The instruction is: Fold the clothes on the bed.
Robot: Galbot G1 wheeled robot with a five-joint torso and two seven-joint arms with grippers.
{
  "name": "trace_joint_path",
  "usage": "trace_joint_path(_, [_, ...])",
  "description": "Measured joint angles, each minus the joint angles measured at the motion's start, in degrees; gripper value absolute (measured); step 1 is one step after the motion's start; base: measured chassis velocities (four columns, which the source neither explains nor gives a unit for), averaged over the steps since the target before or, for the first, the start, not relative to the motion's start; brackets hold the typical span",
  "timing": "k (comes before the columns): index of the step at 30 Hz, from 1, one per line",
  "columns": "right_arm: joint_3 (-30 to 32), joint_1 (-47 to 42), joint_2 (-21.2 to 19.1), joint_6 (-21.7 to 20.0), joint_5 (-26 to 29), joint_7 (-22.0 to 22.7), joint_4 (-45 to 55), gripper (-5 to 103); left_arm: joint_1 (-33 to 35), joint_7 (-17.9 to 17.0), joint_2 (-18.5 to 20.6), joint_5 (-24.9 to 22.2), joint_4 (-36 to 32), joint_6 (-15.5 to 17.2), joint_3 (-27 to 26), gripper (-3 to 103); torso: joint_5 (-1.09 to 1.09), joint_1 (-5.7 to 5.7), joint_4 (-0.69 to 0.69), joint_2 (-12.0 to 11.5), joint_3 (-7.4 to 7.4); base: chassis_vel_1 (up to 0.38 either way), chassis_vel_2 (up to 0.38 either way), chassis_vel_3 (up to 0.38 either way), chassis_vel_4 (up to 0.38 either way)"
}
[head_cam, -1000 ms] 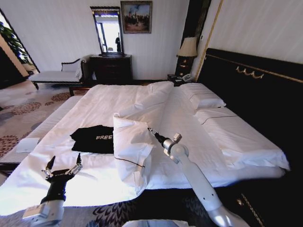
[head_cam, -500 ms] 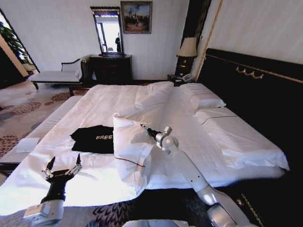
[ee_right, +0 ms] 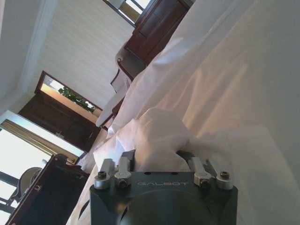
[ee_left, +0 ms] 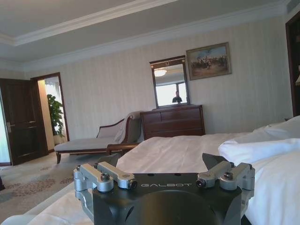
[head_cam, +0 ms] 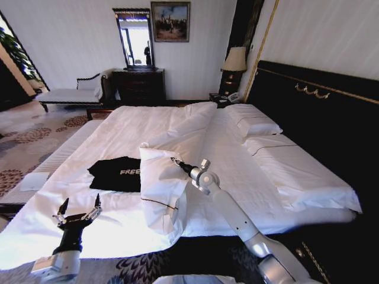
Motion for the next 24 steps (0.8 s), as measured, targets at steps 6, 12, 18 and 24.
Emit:
trace_joint_path(6, [0.03,-0.74,-0.11,1.88,-1.34,-1.02,0.59,30,-0.18,-0.02,0.21,-0.43,0.39,-0.18,-0.01,100,0.0,0.0,0.0,0.0,0.0,0.0,0.0,0.0,0.0])
trace_joint_path(12, [0.96,-3.34,-0.32,3.49,-2.19,-1.05,3.4,9,-0.31,-0.14,0.49,-0.94,0.51,-0.36,-0.14,100,0.01,0.0,0.01,0.0,0.0,0.0,0.0,0.0,0.0])
trace_joint_path(18, [5.07,-10.61,-1.16,5.7,-2.58,-0.59,11.54,1,-0.92,-0.23,0.87,-1.74,0.66,-0.37,-0.21,100,0.01,0.0,0.01,0.0,0.0,0.0,0.0,0.0,0.0])
trace_joint_path(24, [11.59,-18.69,-2.28,7.31,-3.28,-0.72,21.52,1,-1.43,-0.29,0.99,-2.22,1.0,-0.37,0.0,100,0.0,0.0,0.01,0.0,0.0,0.0,0.0,0.0,0.0])
